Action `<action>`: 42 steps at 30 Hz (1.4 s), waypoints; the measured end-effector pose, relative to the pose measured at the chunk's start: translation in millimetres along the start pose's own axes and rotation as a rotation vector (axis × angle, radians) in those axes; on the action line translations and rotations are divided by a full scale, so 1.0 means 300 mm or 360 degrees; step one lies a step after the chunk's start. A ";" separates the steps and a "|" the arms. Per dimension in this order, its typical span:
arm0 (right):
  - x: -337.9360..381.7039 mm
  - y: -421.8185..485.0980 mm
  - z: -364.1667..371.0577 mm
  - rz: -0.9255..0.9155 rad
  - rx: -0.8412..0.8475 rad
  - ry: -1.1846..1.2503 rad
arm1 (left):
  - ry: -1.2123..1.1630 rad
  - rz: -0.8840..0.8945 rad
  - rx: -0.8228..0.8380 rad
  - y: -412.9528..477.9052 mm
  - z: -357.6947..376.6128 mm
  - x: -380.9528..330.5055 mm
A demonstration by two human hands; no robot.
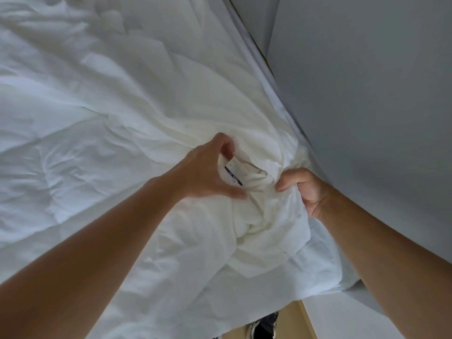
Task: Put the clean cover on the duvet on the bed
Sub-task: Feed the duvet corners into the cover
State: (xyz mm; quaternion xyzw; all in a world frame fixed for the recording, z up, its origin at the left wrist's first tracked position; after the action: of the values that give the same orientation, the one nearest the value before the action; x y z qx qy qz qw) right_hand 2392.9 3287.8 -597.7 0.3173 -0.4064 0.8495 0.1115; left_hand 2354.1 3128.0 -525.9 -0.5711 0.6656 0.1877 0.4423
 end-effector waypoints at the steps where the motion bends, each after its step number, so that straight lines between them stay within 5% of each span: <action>1: -0.001 0.002 0.004 0.0000 0.0025 0.0002 | 0.0145 -0.0051 0.0054 -0.025 0.001 0.021; 4: -0.003 0.007 0.010 0.0014 0.0088 0.0016 | 0.0814 -0.0192 0.0335 -0.085 0.020 0.064; 8: 0.004 0.013 0.005 0.0050 0.0149 0.0008 | 0.1443 0.0174 0.0171 -0.128 0.046 -0.056; 14: 0.001 0.008 -0.004 0.0235 0.0191 -0.0137 | 0.0445 -0.0091 0.0383 -0.188 0.096 -0.002; 18: 0.006 -0.001 0.013 0.0307 0.0293 -0.0225 | -0.0183 -0.0136 -0.0338 -0.112 -0.183 0.071; 20: 0.004 0.002 0.026 0.0319 0.0337 -0.0259 | -0.0069 -0.0196 -0.0327 -0.073 -0.185 0.086; 23: -0.011 0.009 0.035 0.0324 0.0346 -0.0242 | 0.0207 -0.0219 0.0061 -0.040 -0.012 0.071; 29: -0.029 0.001 0.044 0.0276 0.0395 -0.0208 | 0.0124 -0.0254 0.0288 -0.063 0.064 0.057; 35: -0.019 -0.041 0.065 0.0043 0.0522 0.0067 | -0.0085 -0.0257 -0.0033 -0.053 0.066 0.068; 39: -0.041 -0.041 -0.001 -0.0221 0.0242 0.0436 | -0.0424 -0.0312 -0.0170 -0.048 0.092 0.078; 42: -0.095 -0.036 0.014 -0.0064 0.0170 0.0381 | -0.0640 -0.0352 -0.0230 -0.053 0.127 0.095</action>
State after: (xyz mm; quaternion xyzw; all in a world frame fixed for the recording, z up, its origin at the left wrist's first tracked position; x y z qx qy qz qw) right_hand 2421.6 3293.6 -607.0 0.2271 -0.3380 0.8993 0.1593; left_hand 2384.2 3135.6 -565.2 -0.6218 0.4823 0.2953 0.5418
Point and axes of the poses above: each hand's wrist, its own y-axis towards the middle knuckle, its own z-axis out of the palm, x = y × z, the point moved 10 cm from there along y, towards the middle knuckle, and after that the axes turned 9 degrees about -y, right-handed, at the moved point
